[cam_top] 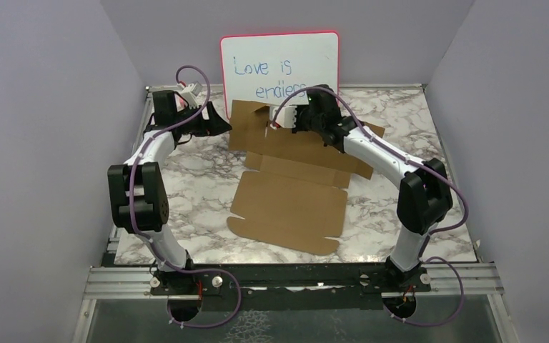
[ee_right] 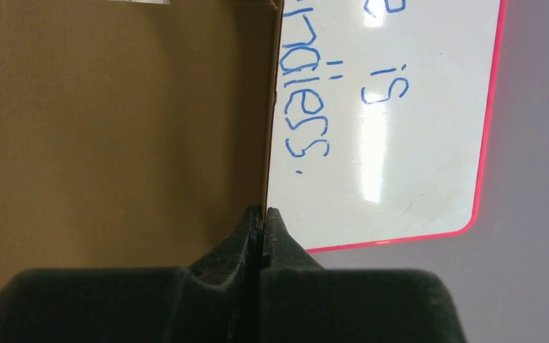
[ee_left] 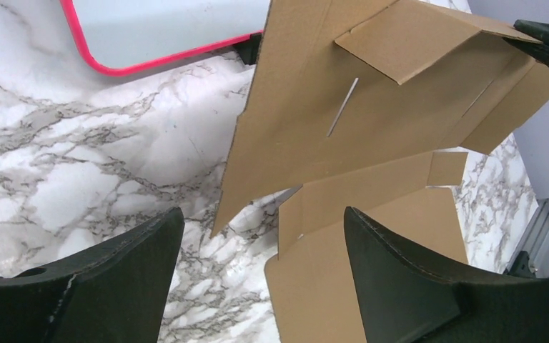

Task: Fold the paper box

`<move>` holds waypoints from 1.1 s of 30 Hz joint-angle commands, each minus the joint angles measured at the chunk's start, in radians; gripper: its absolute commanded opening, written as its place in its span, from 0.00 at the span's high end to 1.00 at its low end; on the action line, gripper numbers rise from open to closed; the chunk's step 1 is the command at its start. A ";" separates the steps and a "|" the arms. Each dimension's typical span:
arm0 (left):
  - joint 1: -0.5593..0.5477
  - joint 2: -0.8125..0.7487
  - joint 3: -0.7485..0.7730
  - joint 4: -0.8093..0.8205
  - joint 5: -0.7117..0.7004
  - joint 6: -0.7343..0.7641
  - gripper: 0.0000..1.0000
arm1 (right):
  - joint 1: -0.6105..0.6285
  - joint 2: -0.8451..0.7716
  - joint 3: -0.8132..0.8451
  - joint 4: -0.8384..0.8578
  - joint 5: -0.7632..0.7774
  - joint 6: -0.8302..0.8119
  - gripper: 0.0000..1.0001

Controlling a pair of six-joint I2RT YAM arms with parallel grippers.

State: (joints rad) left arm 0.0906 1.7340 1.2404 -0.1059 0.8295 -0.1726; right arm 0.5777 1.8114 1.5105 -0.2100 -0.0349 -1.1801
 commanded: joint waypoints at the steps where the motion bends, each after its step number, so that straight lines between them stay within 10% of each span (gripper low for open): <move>1: 0.004 0.063 0.053 0.061 0.044 0.064 0.18 | 0.022 -0.054 -0.051 0.107 0.068 -0.110 0.98; 20: -0.061 0.249 0.172 0.213 0.156 0.158 0.34 | 0.044 -0.108 -0.153 0.201 0.077 -0.248 0.96; 33: -0.086 0.100 0.031 0.248 0.057 0.236 0.89 | 0.054 -0.109 -0.190 0.300 0.127 -0.320 0.99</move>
State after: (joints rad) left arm 0.0059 1.9465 1.3235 0.1036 0.9352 0.0154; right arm 0.6262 1.7329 1.3373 0.0013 0.0330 -1.4406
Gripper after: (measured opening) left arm 0.158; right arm 0.025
